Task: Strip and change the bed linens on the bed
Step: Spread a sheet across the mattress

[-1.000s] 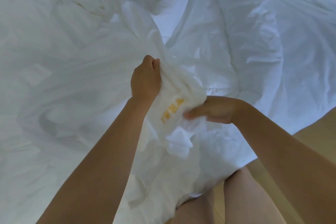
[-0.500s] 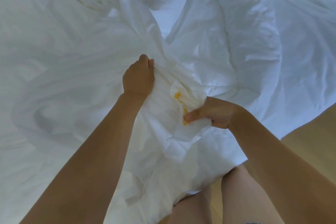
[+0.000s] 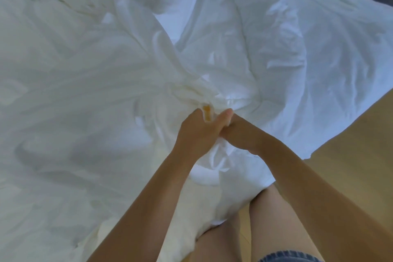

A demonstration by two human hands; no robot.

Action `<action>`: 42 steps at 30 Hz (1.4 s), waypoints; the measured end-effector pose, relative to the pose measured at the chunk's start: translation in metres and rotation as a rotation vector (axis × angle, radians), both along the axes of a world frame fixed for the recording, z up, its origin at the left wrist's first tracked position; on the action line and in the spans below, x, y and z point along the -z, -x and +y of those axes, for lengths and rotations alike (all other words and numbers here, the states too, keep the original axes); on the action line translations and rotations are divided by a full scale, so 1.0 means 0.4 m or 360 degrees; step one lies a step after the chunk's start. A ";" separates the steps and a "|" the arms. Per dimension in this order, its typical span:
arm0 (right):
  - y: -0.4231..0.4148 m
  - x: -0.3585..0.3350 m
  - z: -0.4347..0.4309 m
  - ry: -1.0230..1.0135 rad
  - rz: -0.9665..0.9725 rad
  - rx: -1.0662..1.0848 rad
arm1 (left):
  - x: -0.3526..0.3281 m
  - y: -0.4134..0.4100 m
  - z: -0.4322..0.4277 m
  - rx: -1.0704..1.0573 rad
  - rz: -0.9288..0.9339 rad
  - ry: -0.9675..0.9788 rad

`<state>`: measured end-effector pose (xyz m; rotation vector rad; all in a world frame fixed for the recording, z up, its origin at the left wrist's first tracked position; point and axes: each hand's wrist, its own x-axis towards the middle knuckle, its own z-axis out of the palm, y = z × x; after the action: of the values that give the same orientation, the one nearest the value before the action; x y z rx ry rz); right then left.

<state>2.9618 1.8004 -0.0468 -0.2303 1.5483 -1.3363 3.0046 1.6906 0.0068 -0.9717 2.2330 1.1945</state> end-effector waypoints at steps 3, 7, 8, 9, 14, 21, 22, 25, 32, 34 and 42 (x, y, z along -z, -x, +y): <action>-0.040 0.009 -0.027 -0.0335 0.0347 0.0109 | 0.017 0.017 0.014 0.0243 -0.0071 0.0458; -0.074 0.014 -0.041 -0.0550 0.0508 0.0522 | 0.004 0.037 0.031 0.0422 -0.0044 0.0941; -0.078 0.018 -0.043 -0.0608 0.0564 0.0496 | 0.004 0.042 0.037 0.0421 -0.0094 0.0839; -0.080 0.023 -0.046 -0.0662 0.0608 0.0444 | 0.005 0.044 0.042 0.0402 -0.0124 0.0713; -0.115 0.028 -0.033 -0.0494 0.0499 0.0403 | 0.031 0.062 0.037 0.0122 -0.0115 0.0253; -0.127 0.048 0.092 -0.0215 0.0271 0.0809 | 0.093 0.086 0.072 -0.0270 -0.0126 -0.0112; -0.117 0.064 0.120 -0.0321 0.0264 0.0994 | 0.097 0.089 0.081 -0.0288 -0.0121 -0.0147; -0.068 0.129 0.222 -0.1030 0.0474 0.1313 | 0.112 0.092 0.093 -0.0333 -0.0104 -0.0208; 0.004 0.208 0.278 -0.1183 -0.0231 0.1215 | 0.115 0.066 0.092 -0.0361 -0.0021 -0.0272; 0.031 0.189 0.234 -0.1094 -0.0117 0.1185 | 0.116 0.062 0.100 -0.0387 0.0020 -0.0237; 0.074 0.012 0.000 -0.0461 0.0118 0.0934 | 0.034 0.011 0.076 -0.0120 0.0275 0.0363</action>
<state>2.9322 1.8003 -0.0518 0.3893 1.9349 -1.5258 3.0002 1.7211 -0.0069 -1.0840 2.5330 1.1102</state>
